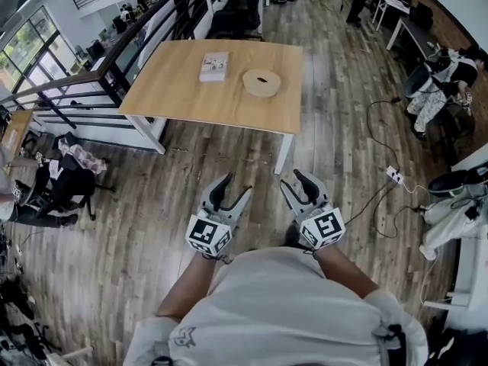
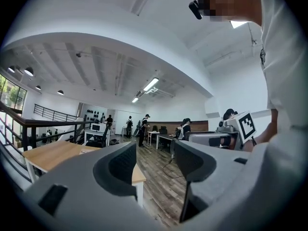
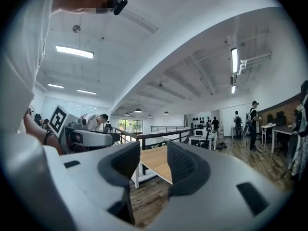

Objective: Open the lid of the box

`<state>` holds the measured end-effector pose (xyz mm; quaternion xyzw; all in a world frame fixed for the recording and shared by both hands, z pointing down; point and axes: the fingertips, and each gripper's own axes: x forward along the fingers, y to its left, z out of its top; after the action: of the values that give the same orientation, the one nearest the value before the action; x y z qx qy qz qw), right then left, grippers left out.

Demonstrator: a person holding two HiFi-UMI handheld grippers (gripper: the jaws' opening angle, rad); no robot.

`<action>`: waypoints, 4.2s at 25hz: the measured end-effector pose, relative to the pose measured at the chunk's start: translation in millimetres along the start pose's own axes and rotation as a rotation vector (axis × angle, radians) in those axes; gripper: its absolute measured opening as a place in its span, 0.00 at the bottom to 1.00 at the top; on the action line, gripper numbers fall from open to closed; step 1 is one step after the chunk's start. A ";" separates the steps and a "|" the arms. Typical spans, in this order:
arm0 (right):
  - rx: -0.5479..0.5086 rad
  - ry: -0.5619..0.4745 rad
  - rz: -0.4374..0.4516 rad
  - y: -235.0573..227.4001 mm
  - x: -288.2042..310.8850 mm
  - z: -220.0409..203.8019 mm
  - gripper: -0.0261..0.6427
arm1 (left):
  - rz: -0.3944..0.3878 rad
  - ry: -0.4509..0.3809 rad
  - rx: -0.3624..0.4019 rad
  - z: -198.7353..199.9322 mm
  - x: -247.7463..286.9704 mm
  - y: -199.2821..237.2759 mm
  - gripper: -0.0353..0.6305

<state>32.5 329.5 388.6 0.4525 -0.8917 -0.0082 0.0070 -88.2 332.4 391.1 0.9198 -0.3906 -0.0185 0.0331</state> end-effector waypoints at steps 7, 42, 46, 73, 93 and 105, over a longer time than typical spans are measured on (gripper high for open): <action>0.019 -0.002 0.037 -41.9 6.5 -4.9 0.31 | 0.029 0.021 0.004 -5.4 41.0 -3.0 0.42; 0.026 0.095 0.195 -194.0 131.2 -48.2 0.31 | 0.071 0.052 -0.025 -35.3 230.6 76.9 0.42; 0.014 0.107 0.165 -189.1 181.2 -42.8 0.31 | 0.010 0.062 -0.039 -29.6 238.0 121.0 0.42; 0.001 0.110 0.043 -205.9 354.1 -45.0 0.31 | -0.116 0.127 -0.028 -29.4 283.0 293.2 0.42; -0.058 0.154 0.055 -333.9 406.6 -66.7 0.31 | -0.261 0.175 0.002 -62.2 406.8 315.3 0.49; -0.076 0.349 0.003 -349.7 457.1 -110.8 0.31 | -0.450 0.272 0.033 -96.4 438.6 375.1 0.51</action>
<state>47.0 -246.7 494.3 0.4451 -0.8767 0.0365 0.1787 -47.0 -238.6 511.9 0.9779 -0.1686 0.1048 0.0656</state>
